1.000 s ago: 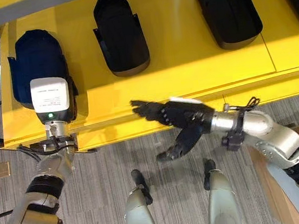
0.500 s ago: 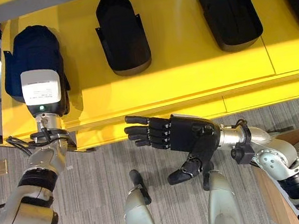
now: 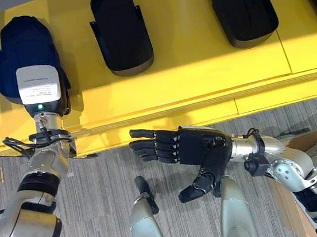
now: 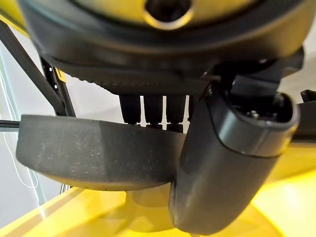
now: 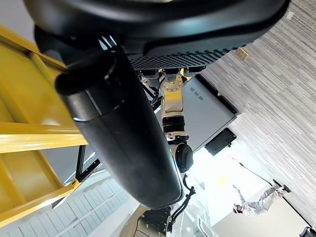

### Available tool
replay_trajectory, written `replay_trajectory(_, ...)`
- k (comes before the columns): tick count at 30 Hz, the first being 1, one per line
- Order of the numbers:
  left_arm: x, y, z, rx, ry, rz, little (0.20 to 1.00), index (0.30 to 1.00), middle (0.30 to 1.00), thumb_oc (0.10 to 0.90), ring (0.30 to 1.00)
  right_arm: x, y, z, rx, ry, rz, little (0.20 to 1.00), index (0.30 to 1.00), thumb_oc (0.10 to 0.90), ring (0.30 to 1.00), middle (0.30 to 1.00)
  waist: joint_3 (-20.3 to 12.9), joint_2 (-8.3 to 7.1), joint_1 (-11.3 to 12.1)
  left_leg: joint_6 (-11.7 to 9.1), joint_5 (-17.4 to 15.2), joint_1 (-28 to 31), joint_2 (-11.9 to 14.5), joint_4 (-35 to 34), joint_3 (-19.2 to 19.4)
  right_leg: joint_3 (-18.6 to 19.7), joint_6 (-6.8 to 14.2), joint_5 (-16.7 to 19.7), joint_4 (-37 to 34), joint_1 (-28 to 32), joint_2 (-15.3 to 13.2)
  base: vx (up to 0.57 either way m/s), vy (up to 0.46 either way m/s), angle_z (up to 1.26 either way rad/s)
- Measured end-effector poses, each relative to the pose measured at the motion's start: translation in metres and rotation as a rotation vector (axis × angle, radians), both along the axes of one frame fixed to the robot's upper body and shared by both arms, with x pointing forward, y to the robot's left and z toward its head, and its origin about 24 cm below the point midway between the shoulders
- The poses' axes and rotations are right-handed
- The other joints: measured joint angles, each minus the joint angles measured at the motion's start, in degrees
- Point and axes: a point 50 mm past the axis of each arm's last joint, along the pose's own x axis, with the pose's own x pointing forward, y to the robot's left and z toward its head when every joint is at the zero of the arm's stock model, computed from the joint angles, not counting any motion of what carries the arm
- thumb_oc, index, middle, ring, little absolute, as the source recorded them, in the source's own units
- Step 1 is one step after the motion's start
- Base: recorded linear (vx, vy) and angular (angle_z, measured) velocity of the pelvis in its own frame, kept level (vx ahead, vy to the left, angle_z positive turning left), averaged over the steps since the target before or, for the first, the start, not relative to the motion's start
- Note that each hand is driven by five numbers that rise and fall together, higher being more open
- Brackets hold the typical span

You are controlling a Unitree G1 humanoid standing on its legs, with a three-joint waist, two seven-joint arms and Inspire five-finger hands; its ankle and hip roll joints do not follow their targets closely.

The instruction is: Move parts from the plastic box to the shelf.

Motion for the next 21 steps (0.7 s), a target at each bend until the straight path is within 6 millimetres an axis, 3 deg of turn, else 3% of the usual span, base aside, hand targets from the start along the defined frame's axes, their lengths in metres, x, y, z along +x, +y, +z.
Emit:
replay_trajectory(1, 0.0006, -0.0004, 0.0011, -0.001, 0.001, -0.001, 1.0, 1.0, 1.0, 0.9, 1.0, 0.0, -0.0001, 0.0, 0.0, 0.0, 0.0, 1.0, 1.0, 0.9, 1.0, 1.0, 0.0, 0.0, 0.04, 0.0, 0.0, 0.0, 0.0, 0.01, 0.0, 0.01, 0.0, 0.0, 0.01, 0.0, 0.0, 0.0, 0.0, 0.0)
replay_trajectory(21, 0.0039, -0.0018, 0.0063, -0.019, 0.0, 0.046, 1.0, 1.0, 1.0, 0.9, 1.0, -0.0001, -0.0005, -0.0003, 0.001, 0.0, -0.002, 1.0, 1.0, 0.9, 1.0, 1.0, 0.0, 0.0, -0.16, -0.06, 0.05, 0.59, 0.08, -0.01, 0.02, 0.05, -0.01, -0.03, -0.01, 0.5, 0.11, 0.0, 0.0, 0.0)
